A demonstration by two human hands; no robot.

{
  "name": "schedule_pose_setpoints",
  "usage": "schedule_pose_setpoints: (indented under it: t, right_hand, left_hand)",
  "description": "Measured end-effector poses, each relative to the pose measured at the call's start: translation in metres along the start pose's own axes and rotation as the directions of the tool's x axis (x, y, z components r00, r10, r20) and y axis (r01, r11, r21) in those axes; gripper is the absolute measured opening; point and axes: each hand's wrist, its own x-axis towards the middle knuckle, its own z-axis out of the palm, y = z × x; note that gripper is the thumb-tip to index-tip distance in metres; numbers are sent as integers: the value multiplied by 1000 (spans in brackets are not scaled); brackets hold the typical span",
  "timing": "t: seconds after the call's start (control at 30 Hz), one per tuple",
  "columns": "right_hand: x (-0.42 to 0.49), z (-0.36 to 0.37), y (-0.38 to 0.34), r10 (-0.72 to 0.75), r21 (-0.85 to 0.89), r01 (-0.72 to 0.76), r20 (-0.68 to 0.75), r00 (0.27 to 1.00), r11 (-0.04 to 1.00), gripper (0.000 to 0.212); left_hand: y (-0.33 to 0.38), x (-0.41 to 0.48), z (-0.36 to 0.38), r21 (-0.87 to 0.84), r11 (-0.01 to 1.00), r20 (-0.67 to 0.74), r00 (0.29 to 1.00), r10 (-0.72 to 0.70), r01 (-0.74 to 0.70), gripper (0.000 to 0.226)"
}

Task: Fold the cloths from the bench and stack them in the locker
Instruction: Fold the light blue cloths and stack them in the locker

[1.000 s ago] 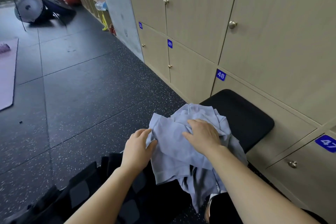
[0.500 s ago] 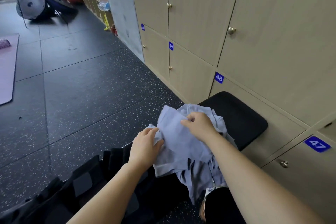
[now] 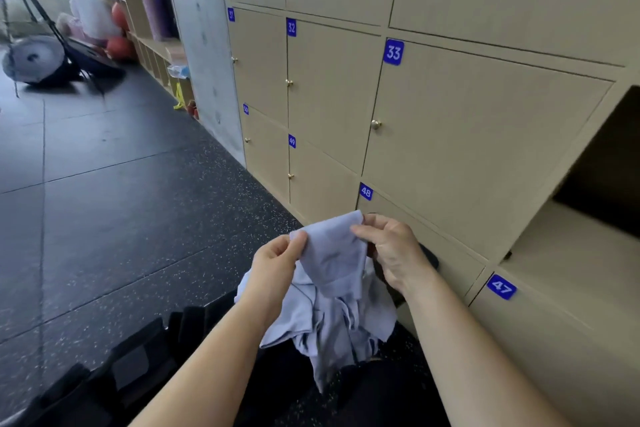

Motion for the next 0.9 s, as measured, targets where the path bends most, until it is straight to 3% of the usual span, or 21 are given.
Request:
schedule_pose_setpoints:
  t: [0.1, 0.27, 0.33, 0.5, 0.6, 0.67, 0.77, 0.9]
  right_hand:
    - [-13, -7, -16, -55, -96, 57, 26, 998, 994, 20]
    - [-24, -16, -41, -206, -193, 193, -52, 977, 962, 20]
    - [-27, -18, -50, -249, -189, 237, -38, 968, 953, 18]
    - [-32, -18, -75, -288, -152, 301, 101, 952, 941, 18]
    - [-35, -14, -95, -273, -56, 275, 45, 961, 960, 8]
    - [-36, -11, -107, -252, 12, 252, -24, 967, 968, 9]
    - [-36, -8, -119, -214, 69, 220, -84, 973, 973, 12]
    - [-36, -10, -123, -189, 92, 198, -91, 978, 976, 11]
  left_hand:
    - [27, -5, 6, -40, 996, -56, 995, 80, -82, 37]
    - [69, -16, 17, 134, 946, -158, 936, 315, -296, 48]
    - [81, -18, 19, 119, 939, -171, 925, 340, -323, 42]
    - [110, -25, 24, -5, 950, -38, 950, 311, -311, 54]
    - [126, -24, 26, -49, 946, 45, 945, 323, -320, 39]
    - [133, -24, 27, -92, 947, 182, 929, 321, -309, 32]
    - [137, -25, 31, -141, 966, 340, 906, 252, -216, 37]
    - [142, -24, 41, -62, 979, 278, 938, 206, -196, 33]
